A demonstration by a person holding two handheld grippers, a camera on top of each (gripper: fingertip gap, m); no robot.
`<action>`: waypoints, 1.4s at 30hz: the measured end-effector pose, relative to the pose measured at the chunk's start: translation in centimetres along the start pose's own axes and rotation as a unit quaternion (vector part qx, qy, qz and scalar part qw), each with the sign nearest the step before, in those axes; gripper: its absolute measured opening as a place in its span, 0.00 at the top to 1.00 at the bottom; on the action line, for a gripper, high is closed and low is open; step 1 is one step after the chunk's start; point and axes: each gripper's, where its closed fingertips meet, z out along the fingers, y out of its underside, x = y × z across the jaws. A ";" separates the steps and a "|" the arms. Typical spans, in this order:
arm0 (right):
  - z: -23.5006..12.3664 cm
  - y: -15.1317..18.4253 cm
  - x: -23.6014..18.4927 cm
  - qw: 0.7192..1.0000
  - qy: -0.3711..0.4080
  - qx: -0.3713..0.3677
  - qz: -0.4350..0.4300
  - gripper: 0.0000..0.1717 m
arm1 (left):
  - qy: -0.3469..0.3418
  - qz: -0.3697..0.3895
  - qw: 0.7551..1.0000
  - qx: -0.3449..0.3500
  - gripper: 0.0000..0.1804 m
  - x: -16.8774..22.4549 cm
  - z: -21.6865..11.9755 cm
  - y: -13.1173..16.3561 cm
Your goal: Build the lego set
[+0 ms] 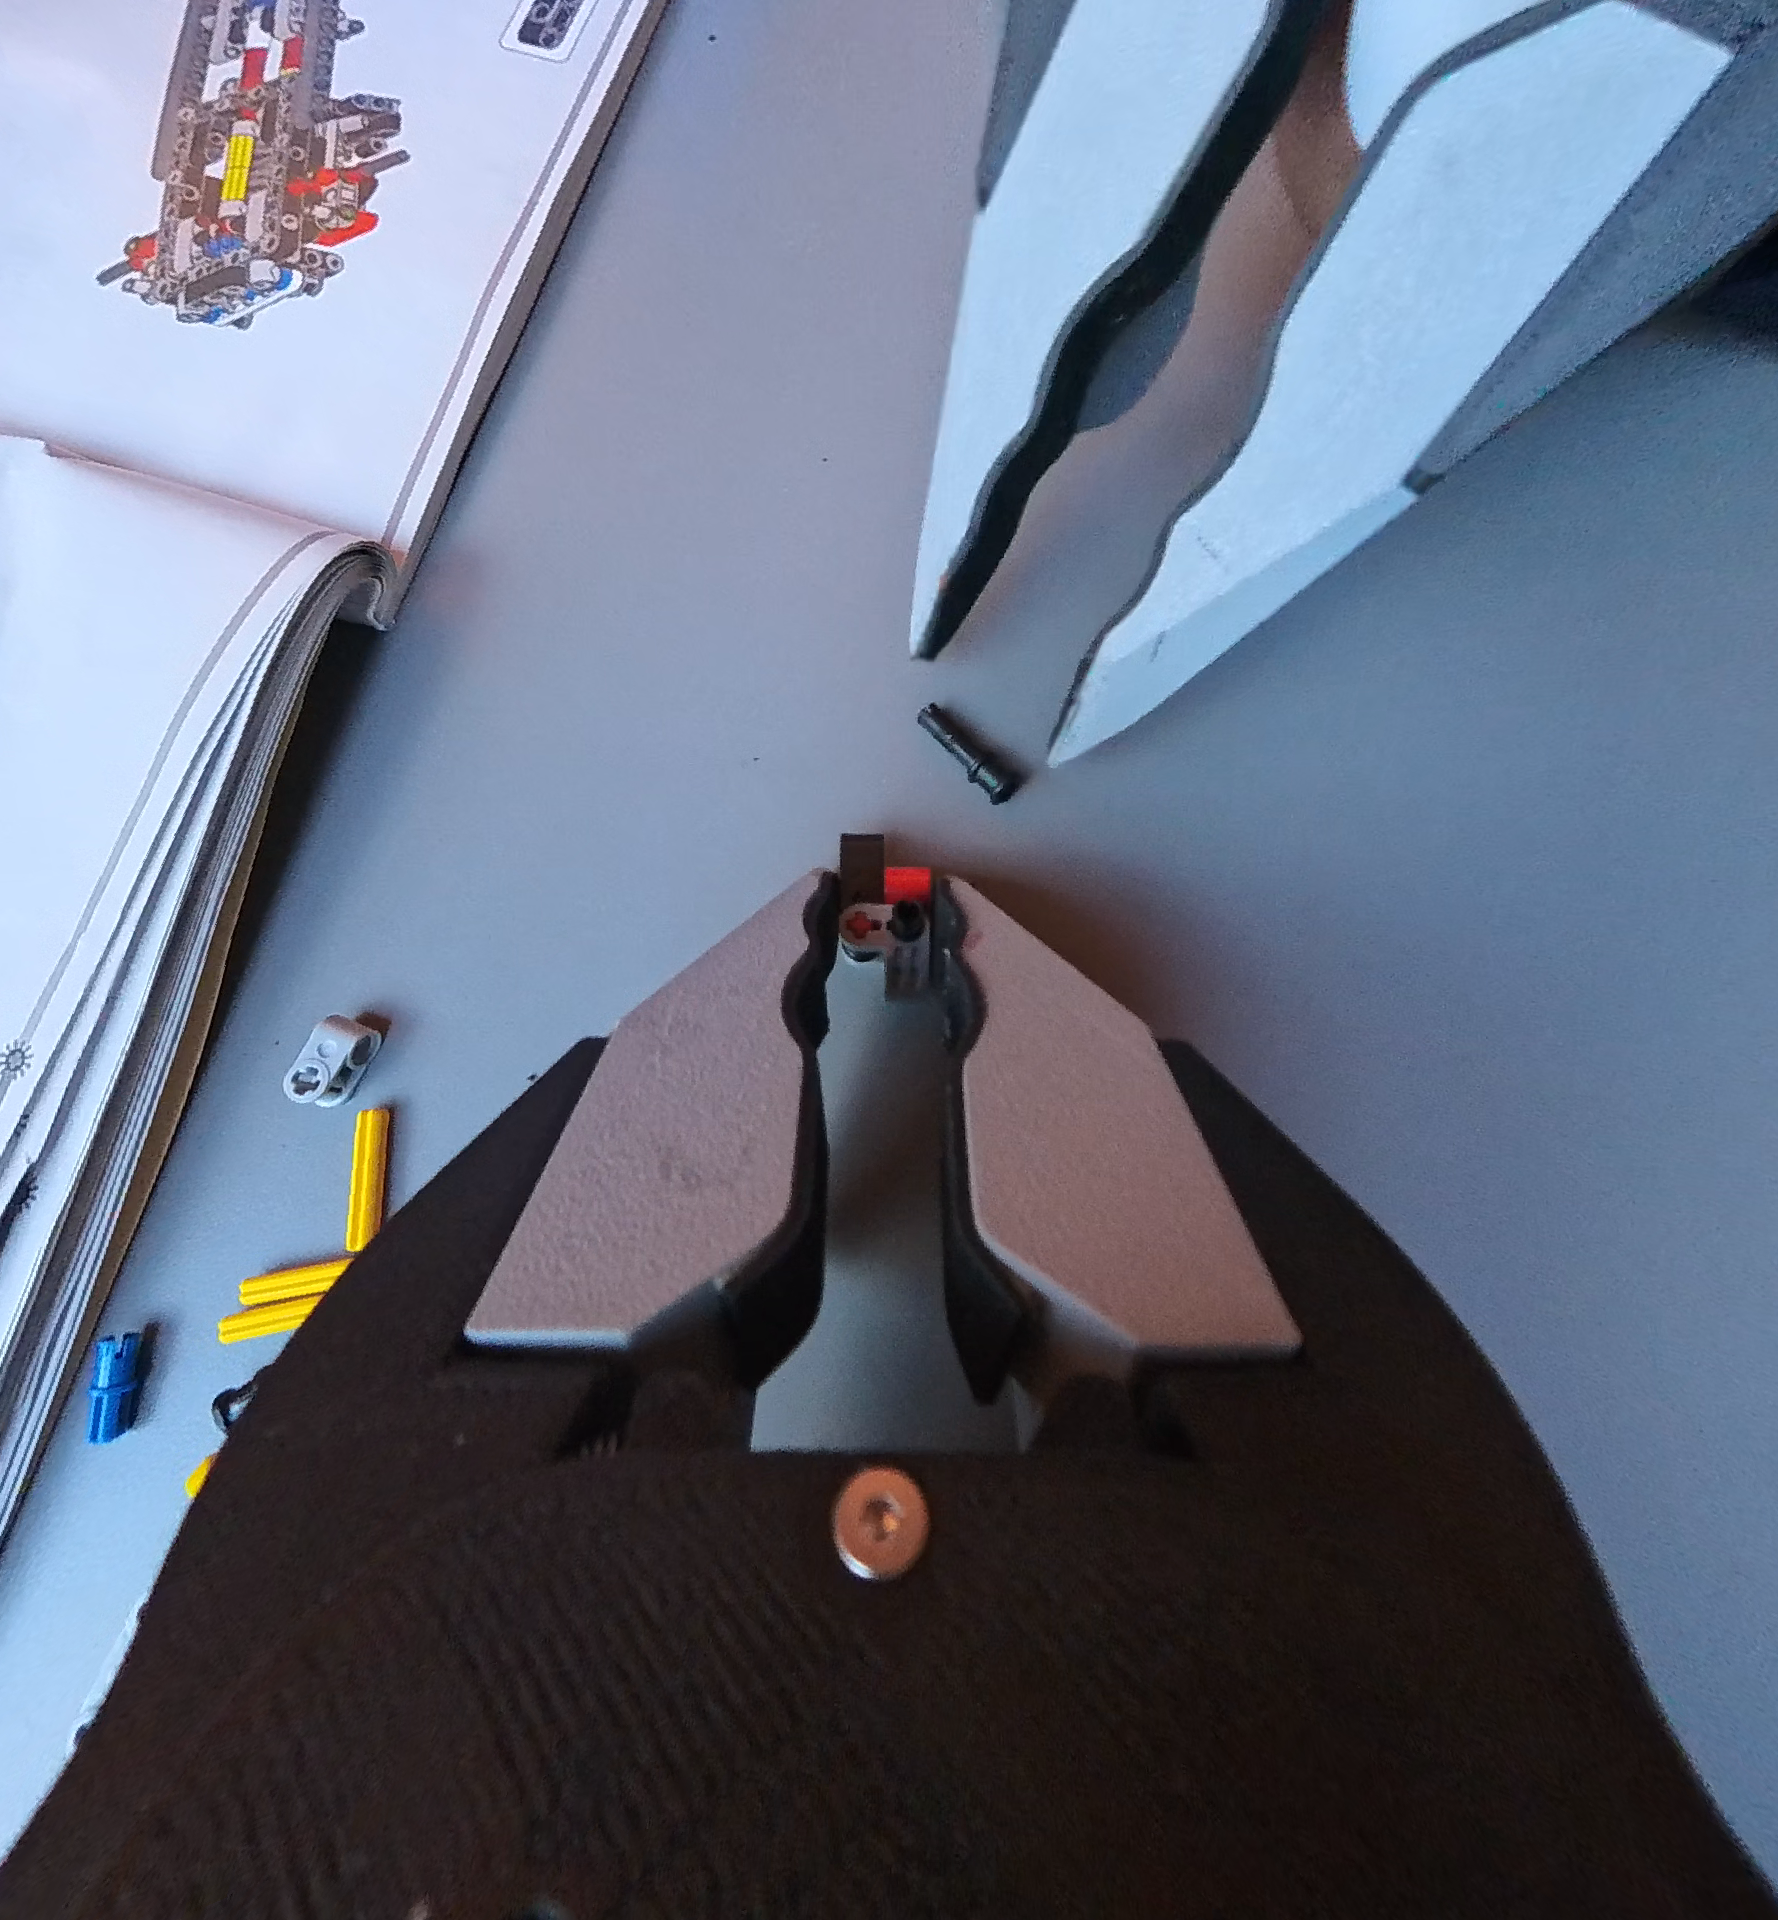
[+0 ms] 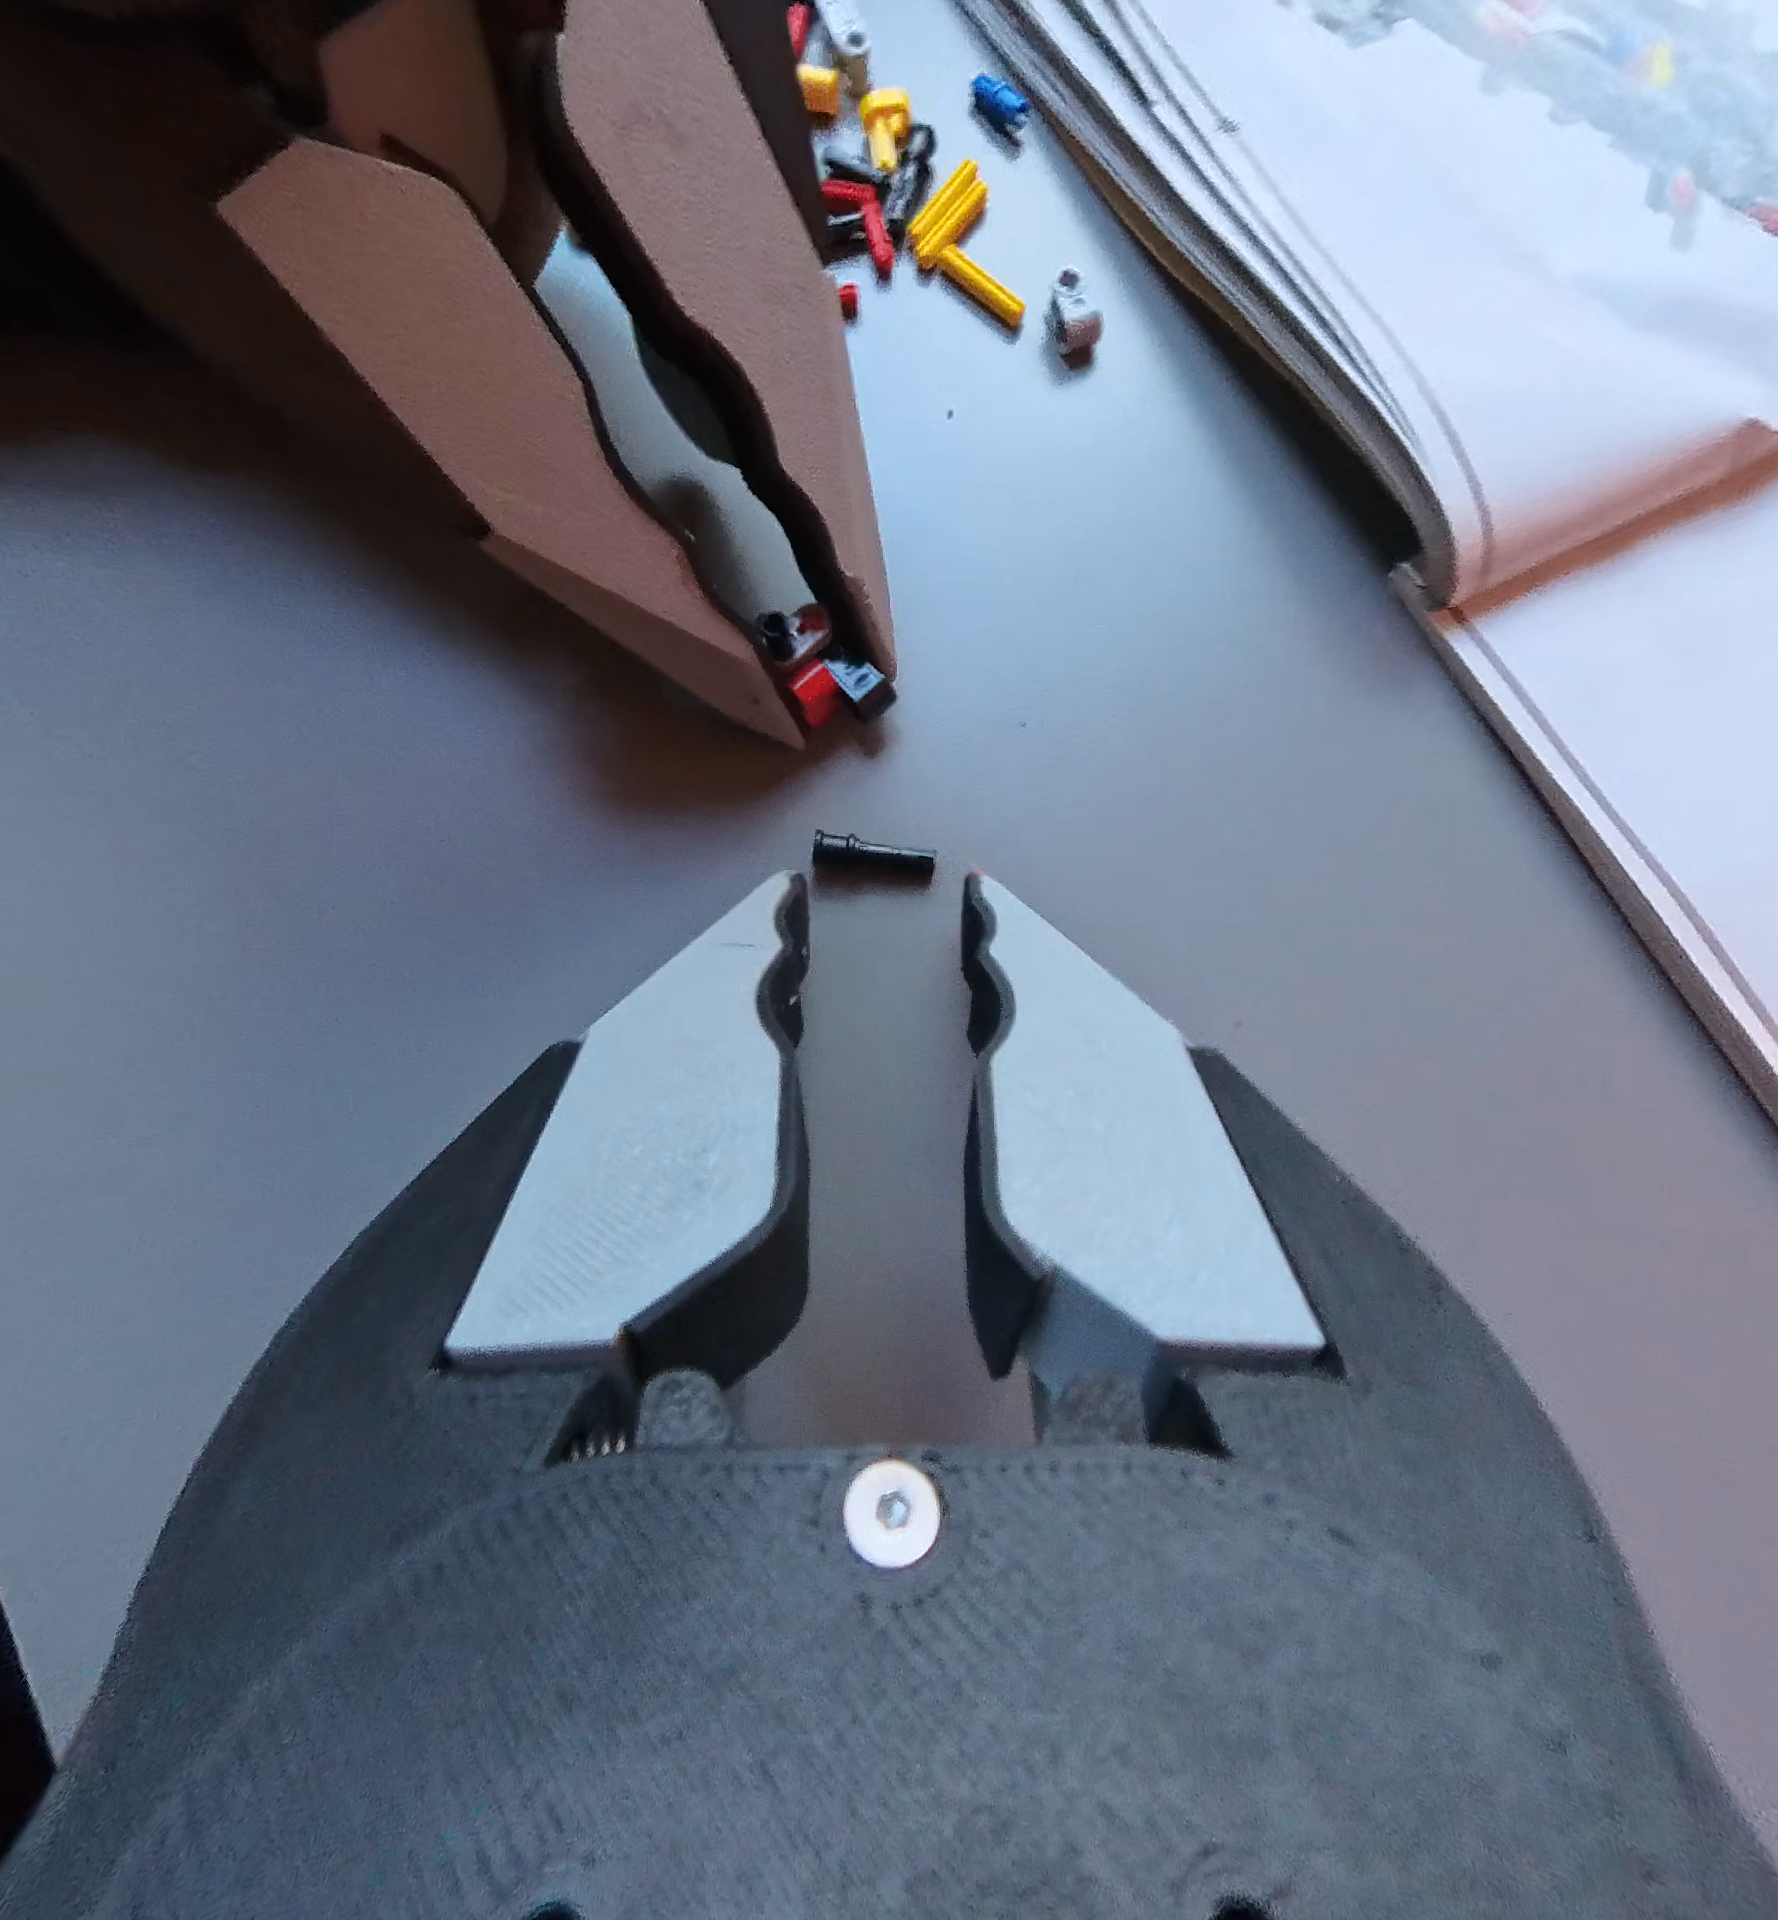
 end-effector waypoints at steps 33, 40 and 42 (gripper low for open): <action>1.2 -1.5 -2.5 0.993 -0.048 0.051 -0.098 0.88 | 0.034 0.016 0.999 0.000 0.92 0.7 -0.2 0.2; 1.8 -1.3 -2.8 0.992 -0.048 0.045 -0.108 0.89 | 0.047 0.028 0.998 0.000 0.92 1.3 -0.2 0.2; 1.8 -1.4 -2.8 0.992 -0.046 0.048 -0.109 0.89 | 0.046 0.028 0.999 0.000 0.92 1.3 -0.2 0.2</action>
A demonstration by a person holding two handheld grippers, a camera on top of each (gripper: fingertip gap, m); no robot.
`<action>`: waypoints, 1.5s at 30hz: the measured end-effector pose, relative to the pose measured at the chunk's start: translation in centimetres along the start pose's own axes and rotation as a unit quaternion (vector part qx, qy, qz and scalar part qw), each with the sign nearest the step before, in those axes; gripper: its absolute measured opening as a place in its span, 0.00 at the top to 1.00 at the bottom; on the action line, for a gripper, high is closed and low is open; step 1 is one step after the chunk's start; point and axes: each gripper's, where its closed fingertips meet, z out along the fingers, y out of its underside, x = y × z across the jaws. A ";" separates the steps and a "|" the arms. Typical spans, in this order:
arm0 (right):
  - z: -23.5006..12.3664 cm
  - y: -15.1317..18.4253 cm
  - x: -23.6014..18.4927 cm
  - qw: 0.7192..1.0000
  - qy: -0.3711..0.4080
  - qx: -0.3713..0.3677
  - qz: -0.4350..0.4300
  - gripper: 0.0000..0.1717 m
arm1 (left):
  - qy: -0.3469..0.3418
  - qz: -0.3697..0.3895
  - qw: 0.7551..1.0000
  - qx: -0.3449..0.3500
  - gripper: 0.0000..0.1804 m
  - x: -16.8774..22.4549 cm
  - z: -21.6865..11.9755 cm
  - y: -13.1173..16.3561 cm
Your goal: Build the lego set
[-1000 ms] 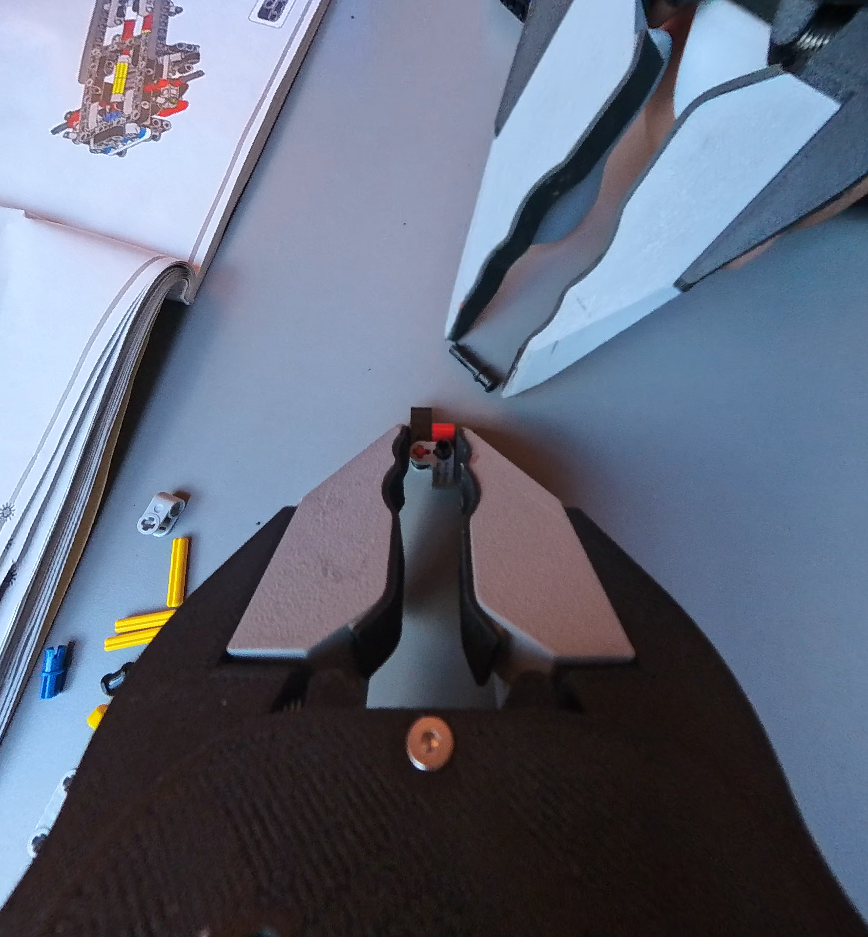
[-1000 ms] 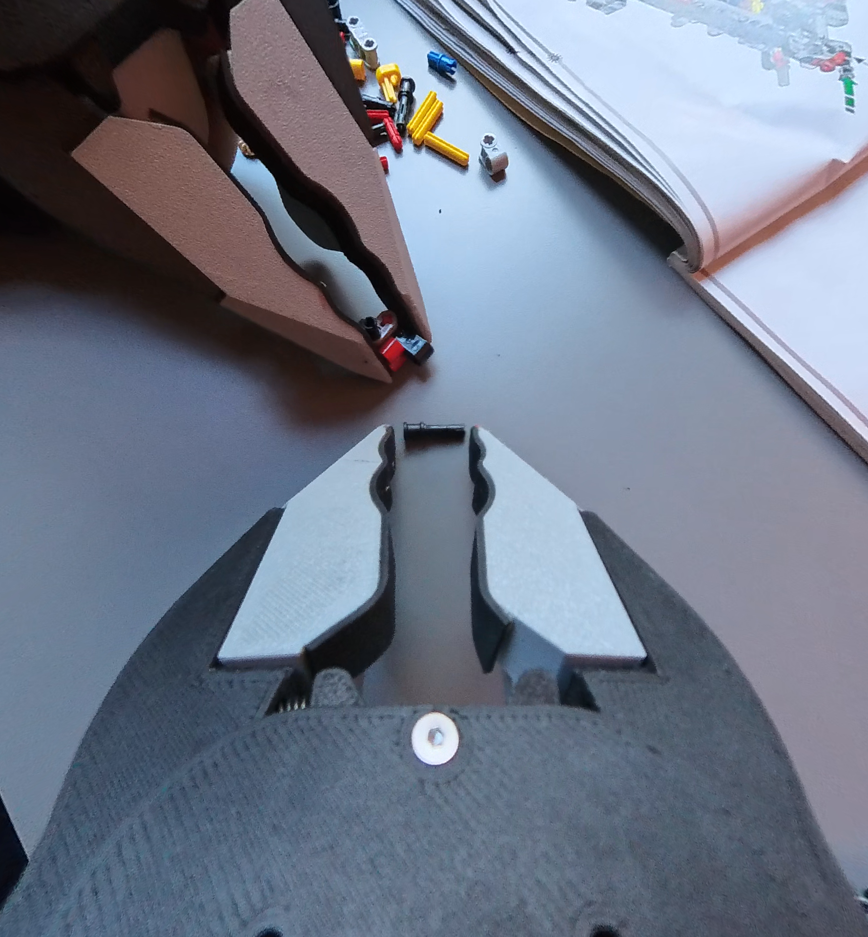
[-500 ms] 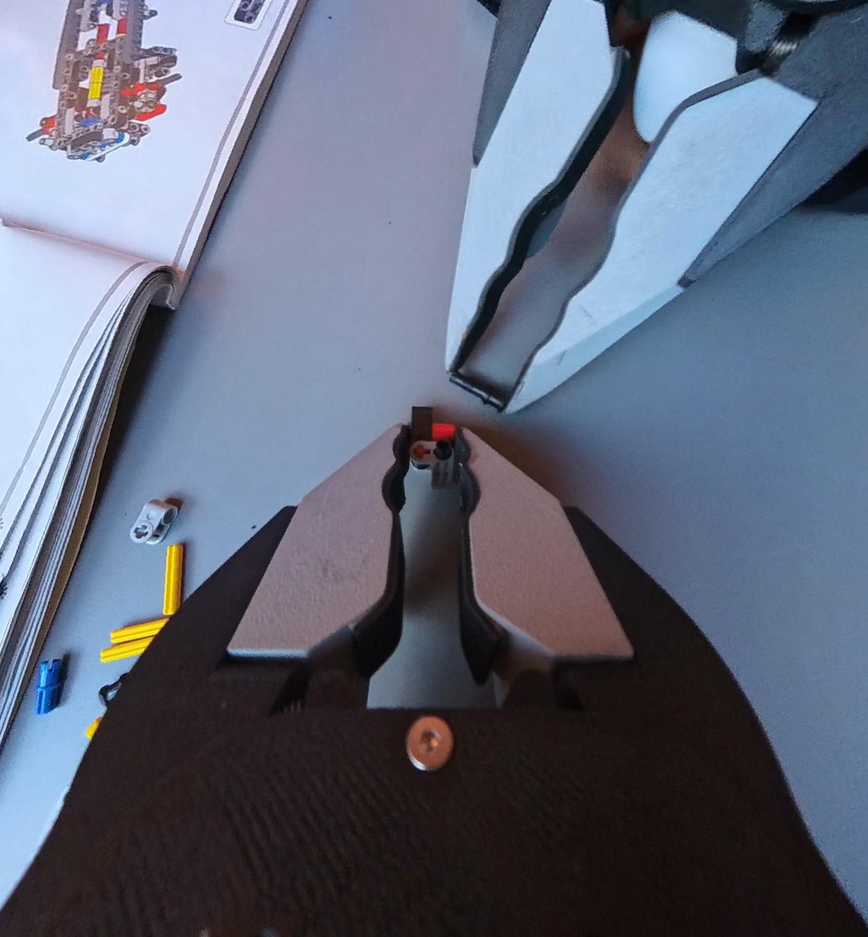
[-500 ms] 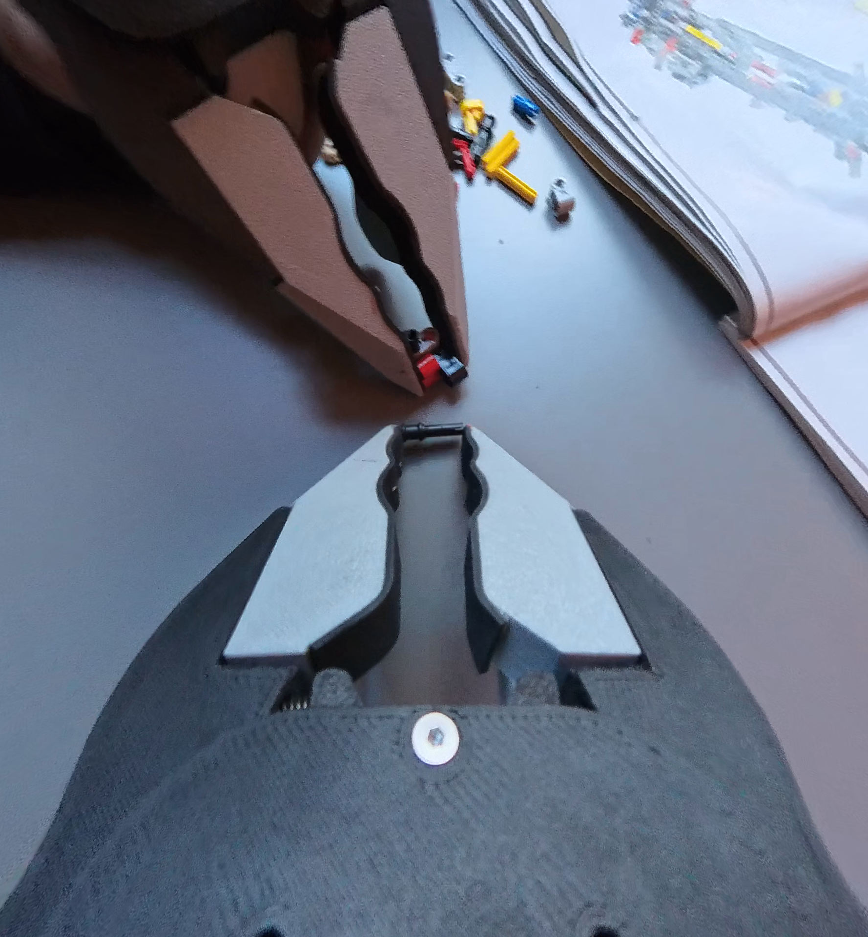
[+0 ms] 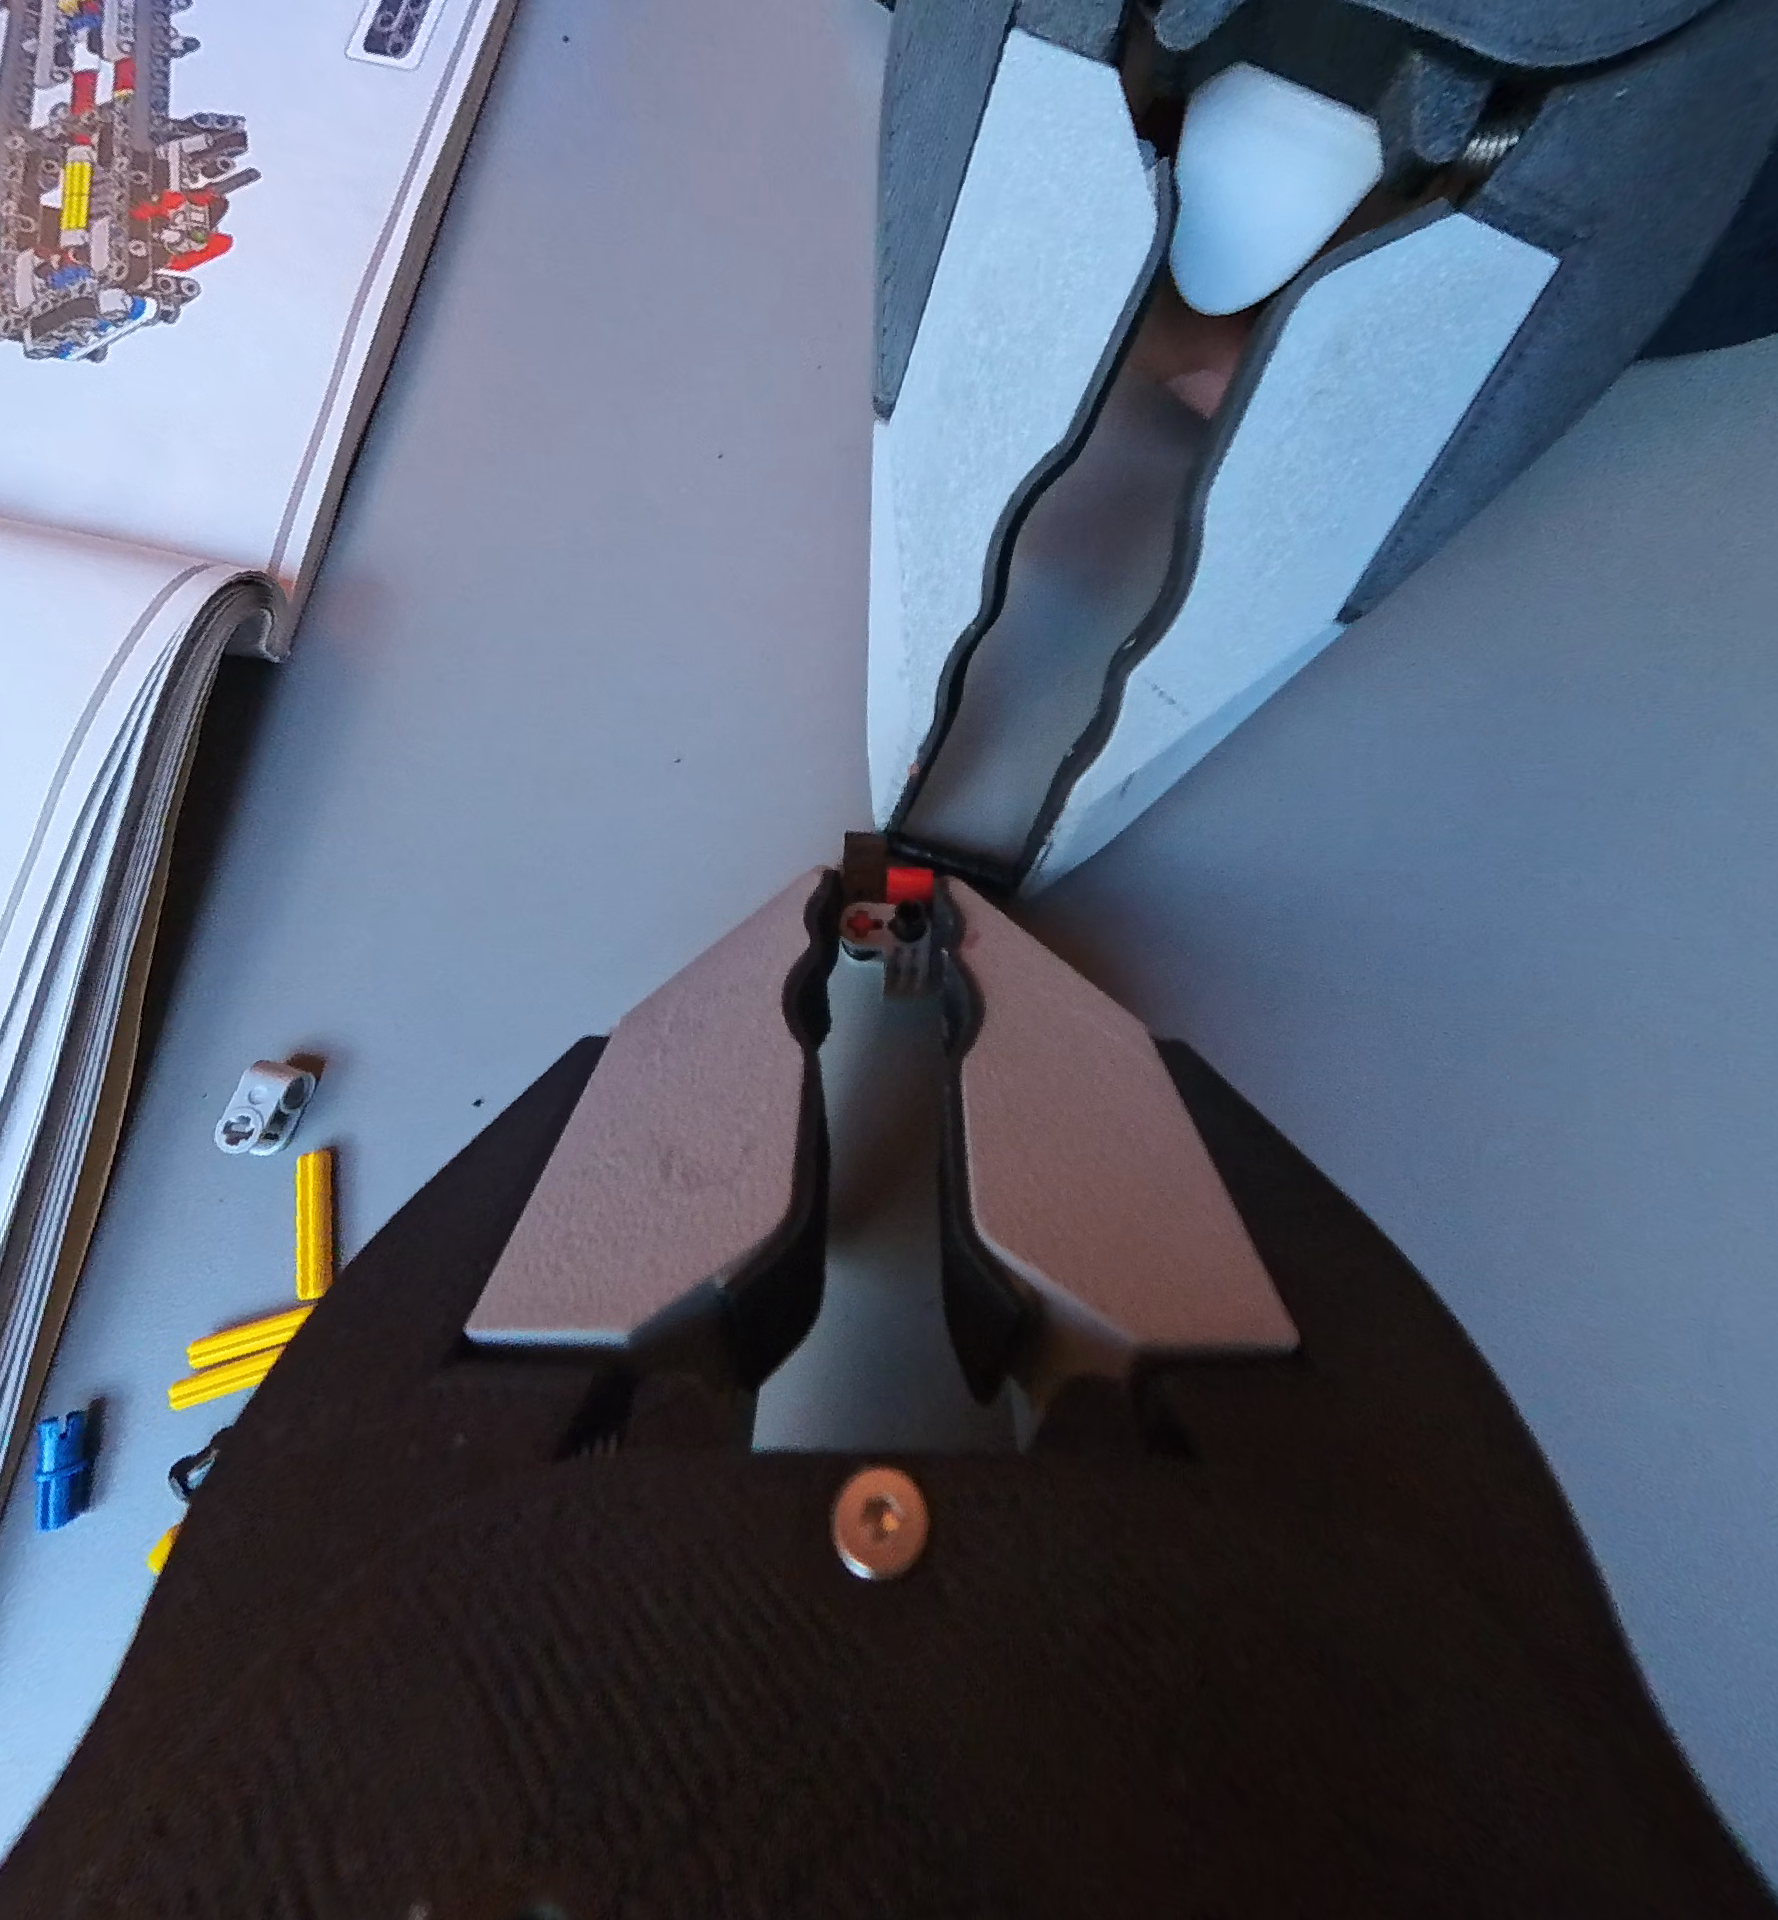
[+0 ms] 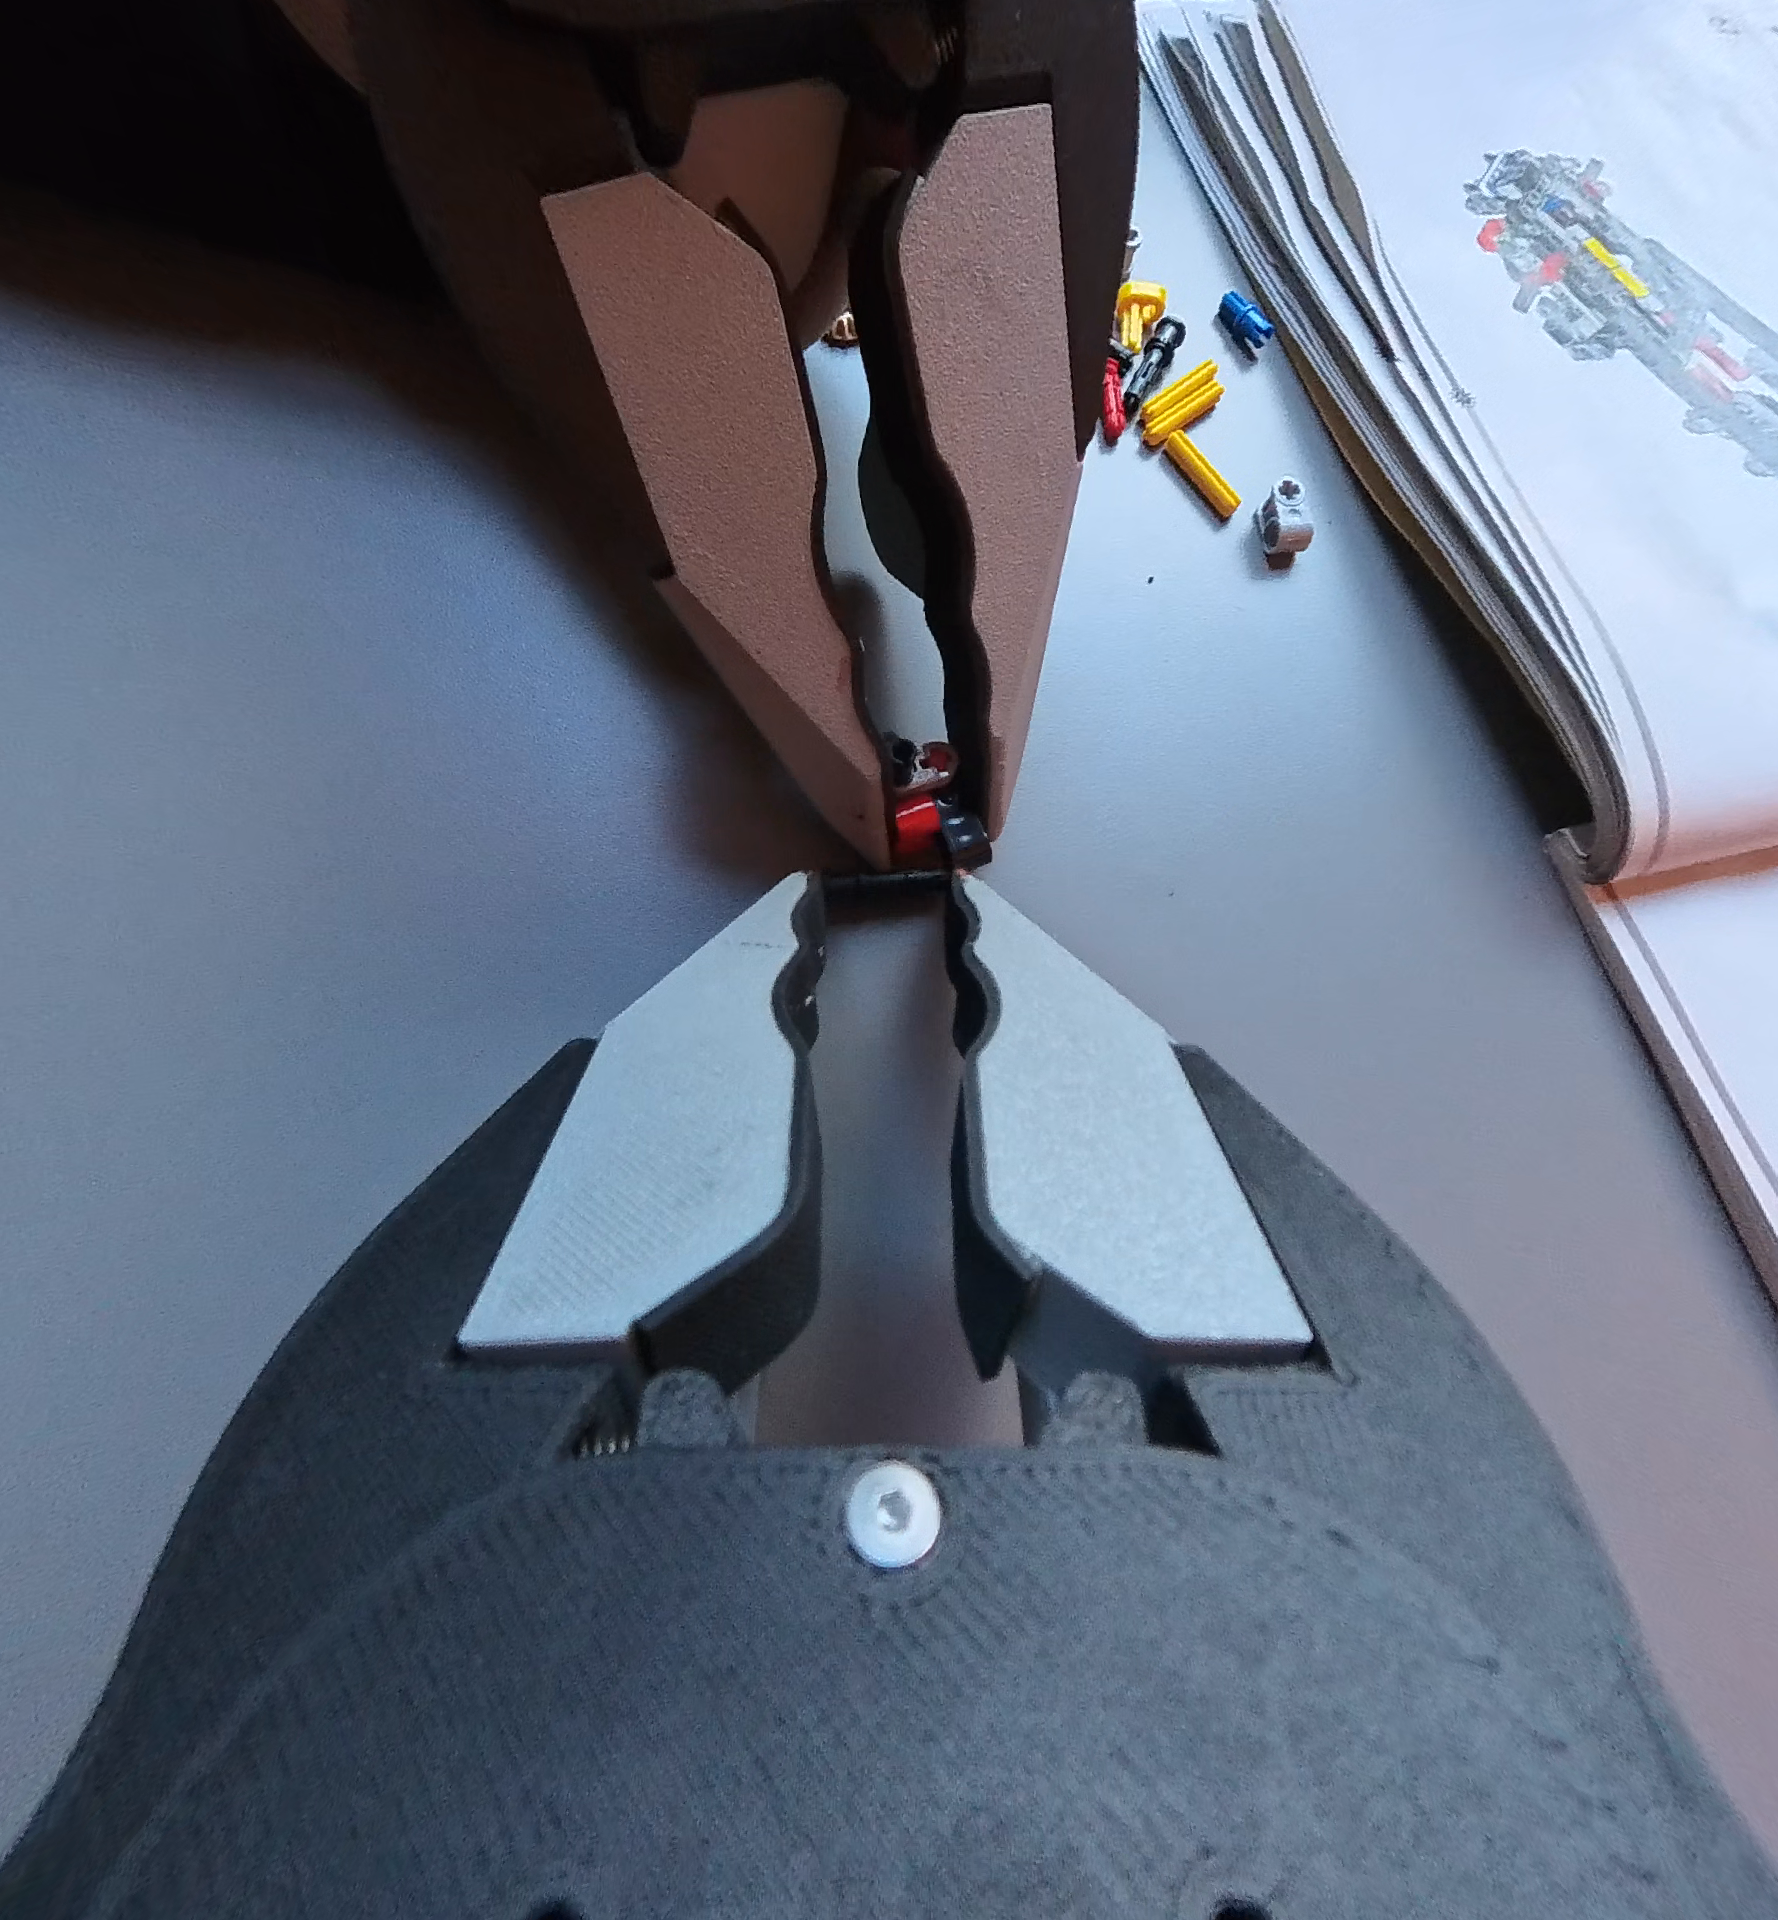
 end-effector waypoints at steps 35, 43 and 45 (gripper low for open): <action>-0.5 -0.7 -1.0 0.995 -0.078 0.033 0.055 0.86 | 0.074 -0.075 0.994 0.006 0.92 1.5 -0.2 -0.1; -0.2 -0.3 -1.3 0.997 -0.073 0.016 0.036 0.88 | 0.096 -0.076 0.992 0.005 0.92 2.3 -0.2 -0.1; -0.3 -0.1 -1.2 0.997 -0.066 0.012 0.031 0.88 | 0.098 -0.085 0.992 0.006 0.92 2.2 -0.2 -0.2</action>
